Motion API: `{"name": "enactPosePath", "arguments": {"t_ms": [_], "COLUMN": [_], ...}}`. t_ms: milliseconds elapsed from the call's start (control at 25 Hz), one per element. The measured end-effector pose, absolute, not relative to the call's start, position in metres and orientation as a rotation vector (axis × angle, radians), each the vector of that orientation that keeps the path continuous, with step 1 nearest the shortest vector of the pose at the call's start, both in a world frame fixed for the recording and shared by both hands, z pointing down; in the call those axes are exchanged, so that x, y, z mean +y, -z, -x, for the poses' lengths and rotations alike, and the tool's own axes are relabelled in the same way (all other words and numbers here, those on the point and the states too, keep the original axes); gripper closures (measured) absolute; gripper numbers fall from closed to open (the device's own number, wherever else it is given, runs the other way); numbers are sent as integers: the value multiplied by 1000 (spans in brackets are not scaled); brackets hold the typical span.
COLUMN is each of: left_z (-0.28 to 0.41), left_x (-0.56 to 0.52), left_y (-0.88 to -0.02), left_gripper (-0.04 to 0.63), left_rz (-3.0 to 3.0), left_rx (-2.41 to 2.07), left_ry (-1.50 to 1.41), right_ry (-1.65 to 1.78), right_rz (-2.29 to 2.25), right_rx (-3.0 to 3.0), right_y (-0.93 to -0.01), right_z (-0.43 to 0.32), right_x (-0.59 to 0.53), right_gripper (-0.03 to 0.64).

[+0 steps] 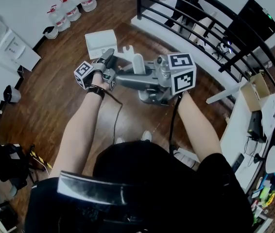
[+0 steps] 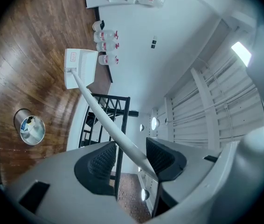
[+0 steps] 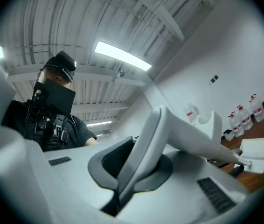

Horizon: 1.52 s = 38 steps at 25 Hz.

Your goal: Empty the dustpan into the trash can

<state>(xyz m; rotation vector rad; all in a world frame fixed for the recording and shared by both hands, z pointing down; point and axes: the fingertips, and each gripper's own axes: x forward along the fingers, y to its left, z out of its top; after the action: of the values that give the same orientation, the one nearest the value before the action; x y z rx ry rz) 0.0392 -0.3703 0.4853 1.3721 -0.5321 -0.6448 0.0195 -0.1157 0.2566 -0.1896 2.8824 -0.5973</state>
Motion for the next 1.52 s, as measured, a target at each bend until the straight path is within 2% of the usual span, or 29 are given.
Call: {"name": "enactPosePath", "arguments": {"t_ms": [120, 200, 320, 440, 920, 1240, 1520], "left_z": [-27, -15, 23, 45, 102, 136, 164], "left_x": [-358, -345, -353, -349, -339, -353, -353], "left_y": [-490, -499, -518, -512, -457, -478, -492], "left_gripper": [390, 434, 547, 594, 594, 594, 594], "left_rz": [-1363, -1354, -1397, -1545, -2081, -2029, -1947], "left_rx": [-514, -526, -672, -716, -1027, -1276, -1352], "left_ry": [631, 596, 654, 648, 401, 170, 190], "right_ry": [624, 641, 665, 697, 1032, 1236, 1351], "right_rz": [161, 144, 120, 99, 69, 142, 155], "right_rx": [2861, 2850, 2857, 2893, 2905, 2874, 2895], "right_y": [-256, -257, -263, -278, -401, -499, -577], "right_z": [-17, -18, -17, -8, 27, 35, 36], "right_x": [-119, -119, -118, -124, -208, -267, -301], "right_gripper": [611, 609, 609, 609, 609, 609, 609]}}
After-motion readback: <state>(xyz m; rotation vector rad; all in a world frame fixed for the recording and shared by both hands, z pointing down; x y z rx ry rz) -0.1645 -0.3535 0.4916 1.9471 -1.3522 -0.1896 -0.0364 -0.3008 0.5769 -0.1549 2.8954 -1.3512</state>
